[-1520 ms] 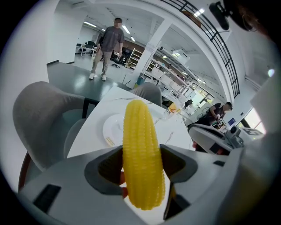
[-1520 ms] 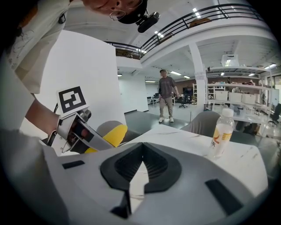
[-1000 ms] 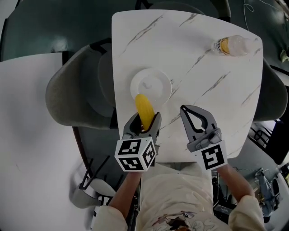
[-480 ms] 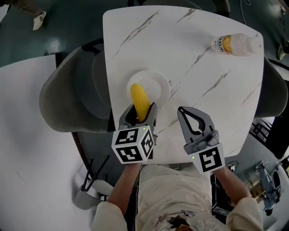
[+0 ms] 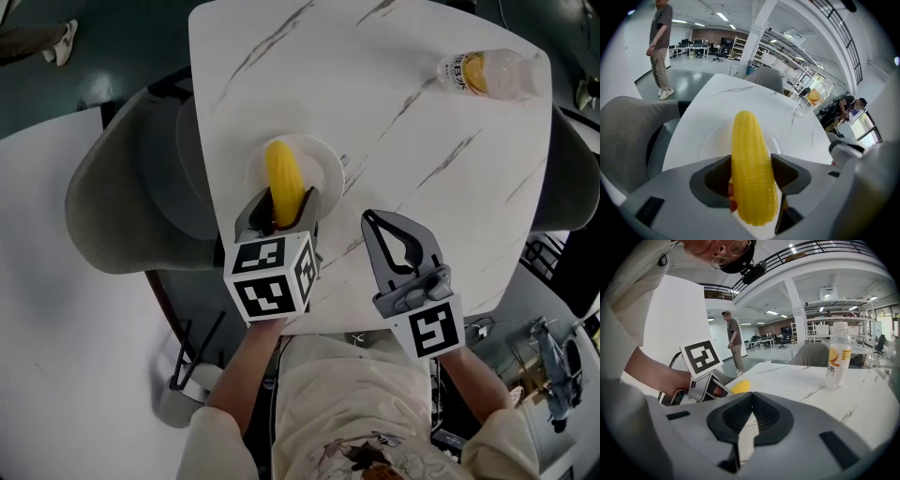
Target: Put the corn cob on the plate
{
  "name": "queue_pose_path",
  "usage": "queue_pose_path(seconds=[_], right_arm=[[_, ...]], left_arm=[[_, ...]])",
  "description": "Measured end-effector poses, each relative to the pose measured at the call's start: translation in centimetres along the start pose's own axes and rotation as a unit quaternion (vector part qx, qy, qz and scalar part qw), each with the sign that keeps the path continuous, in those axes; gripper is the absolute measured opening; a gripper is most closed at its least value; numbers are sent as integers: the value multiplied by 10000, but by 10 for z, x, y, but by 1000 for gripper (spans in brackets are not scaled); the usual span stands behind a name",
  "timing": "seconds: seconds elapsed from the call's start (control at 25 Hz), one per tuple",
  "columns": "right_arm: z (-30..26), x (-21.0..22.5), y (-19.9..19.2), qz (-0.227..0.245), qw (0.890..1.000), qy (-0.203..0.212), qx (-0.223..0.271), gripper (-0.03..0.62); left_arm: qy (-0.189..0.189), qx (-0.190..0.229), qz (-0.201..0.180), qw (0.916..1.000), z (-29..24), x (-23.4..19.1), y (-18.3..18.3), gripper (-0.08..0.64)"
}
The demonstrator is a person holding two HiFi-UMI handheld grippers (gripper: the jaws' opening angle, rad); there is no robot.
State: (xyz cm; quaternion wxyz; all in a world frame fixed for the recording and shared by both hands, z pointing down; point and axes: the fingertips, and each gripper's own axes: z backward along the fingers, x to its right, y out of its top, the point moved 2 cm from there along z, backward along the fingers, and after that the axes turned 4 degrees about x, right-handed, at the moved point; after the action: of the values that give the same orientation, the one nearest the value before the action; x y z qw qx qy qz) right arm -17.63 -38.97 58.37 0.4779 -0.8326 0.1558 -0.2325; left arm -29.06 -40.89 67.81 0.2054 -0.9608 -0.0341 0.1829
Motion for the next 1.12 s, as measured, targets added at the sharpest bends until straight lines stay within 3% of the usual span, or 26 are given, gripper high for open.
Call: queue_pose_path(seconds=[0.48,0.68,0.84,1.12], right_arm=[[6,2,2,18,10000,66,19,5],[10,1,7,40,9999,125,66,5],[16,1,11,101,9998,161,90,5],[29,4,19,155,9995,206,189,5]], left_arm=[[279,-194,-163,9993,-5,4,1,267],[460,-63,-247,9986,0,4,2,267],[332,27,-160,9993,4,8,4,267],[438,170,-55,9989,17,14,4,267]])
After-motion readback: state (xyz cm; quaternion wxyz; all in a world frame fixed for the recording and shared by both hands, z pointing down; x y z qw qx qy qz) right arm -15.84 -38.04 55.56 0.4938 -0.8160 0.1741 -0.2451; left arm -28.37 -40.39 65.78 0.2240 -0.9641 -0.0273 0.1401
